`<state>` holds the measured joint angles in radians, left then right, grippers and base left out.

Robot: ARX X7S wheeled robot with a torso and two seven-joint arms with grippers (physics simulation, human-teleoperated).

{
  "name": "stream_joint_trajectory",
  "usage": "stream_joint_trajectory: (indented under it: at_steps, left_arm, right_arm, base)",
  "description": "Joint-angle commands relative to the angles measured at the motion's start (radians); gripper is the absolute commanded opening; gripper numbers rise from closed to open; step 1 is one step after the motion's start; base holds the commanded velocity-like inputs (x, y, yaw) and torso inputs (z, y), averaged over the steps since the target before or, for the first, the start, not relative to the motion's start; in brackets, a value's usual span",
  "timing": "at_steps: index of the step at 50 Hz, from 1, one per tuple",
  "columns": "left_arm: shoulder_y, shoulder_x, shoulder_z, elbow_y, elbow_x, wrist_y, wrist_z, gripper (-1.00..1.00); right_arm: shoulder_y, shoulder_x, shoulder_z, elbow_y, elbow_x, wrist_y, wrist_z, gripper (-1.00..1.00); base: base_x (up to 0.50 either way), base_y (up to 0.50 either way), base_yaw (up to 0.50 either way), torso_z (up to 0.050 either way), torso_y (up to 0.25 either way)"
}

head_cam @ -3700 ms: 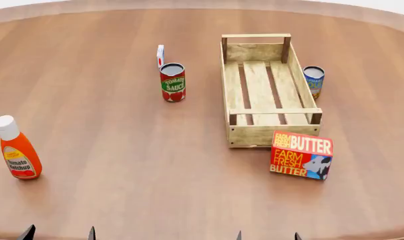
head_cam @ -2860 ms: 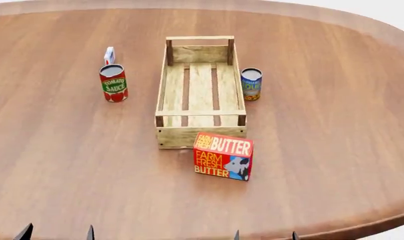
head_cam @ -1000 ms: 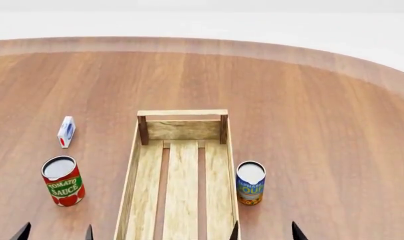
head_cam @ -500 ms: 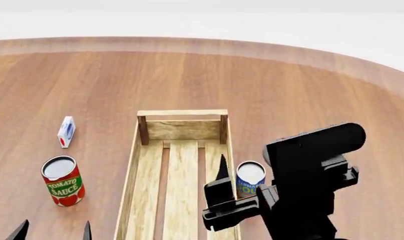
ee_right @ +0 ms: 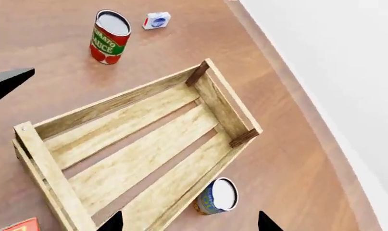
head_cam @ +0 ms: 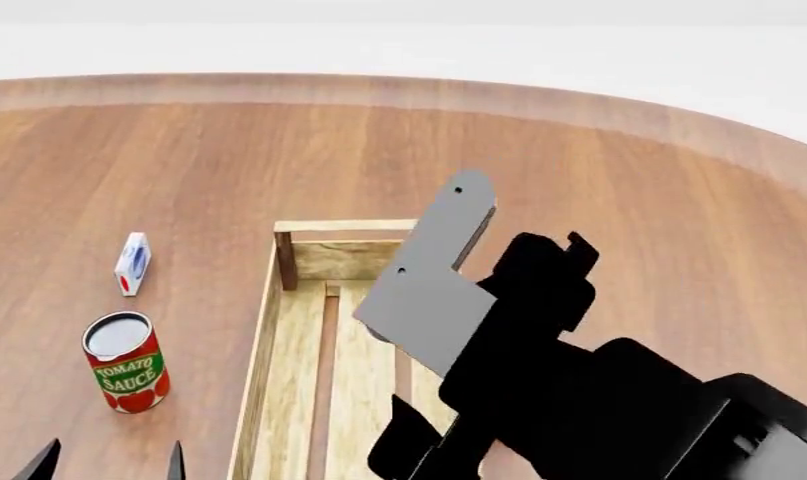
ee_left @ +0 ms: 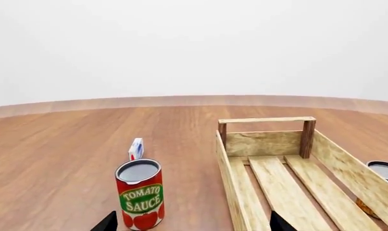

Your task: Pick up the butter and put it in the tray.

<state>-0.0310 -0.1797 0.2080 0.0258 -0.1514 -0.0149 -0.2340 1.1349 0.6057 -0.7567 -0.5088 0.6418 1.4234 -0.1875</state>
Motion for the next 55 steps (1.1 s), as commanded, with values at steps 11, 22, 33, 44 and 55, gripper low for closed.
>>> stream_joint_trajectory:
  at_steps: [11,22,33,44,55]
  left_arm:
    - [0.0,-0.008,0.016,-0.014,-0.007,0.012,-0.006,1.0]
    - [0.0,-0.015,0.025,0.0,-0.011,0.01,-0.007,1.0]
    - [-0.002,-0.02,0.03,0.002,-0.015,0.009,-0.012,1.0]
    - [0.001,-0.025,0.034,0.004,-0.02,0.011,-0.018,1.0]
    - [0.001,-0.03,0.04,0.014,-0.023,0.005,-0.024,1.0]
  right_arm:
    - [0.122,0.101,-0.212,-0.114,0.134,0.011,-0.227,1.0]
    - [-0.028,0.082,-0.219,-0.131,0.234,0.051,-0.197,1.0]
    - [-0.026,0.083,-0.23,-0.125,0.238,0.037,-0.186,1.0]
    - [-0.038,0.102,-0.303,-0.092,0.183,-0.042,-0.206,1.0]
    - [-0.058,0.129,-0.338,-0.058,0.149,-0.097,-0.219,1.0]
  base:
    - [0.0,0.0,0.0,0.0,0.0]
    - [0.0,0.0,0.0,0.0,0.0]
    - [0.0,0.0,0.0,0.0,0.0]
    - [0.0,0.0,0.0,0.0,0.0]
    - [0.0,0.0,0.0,0.0,0.0]
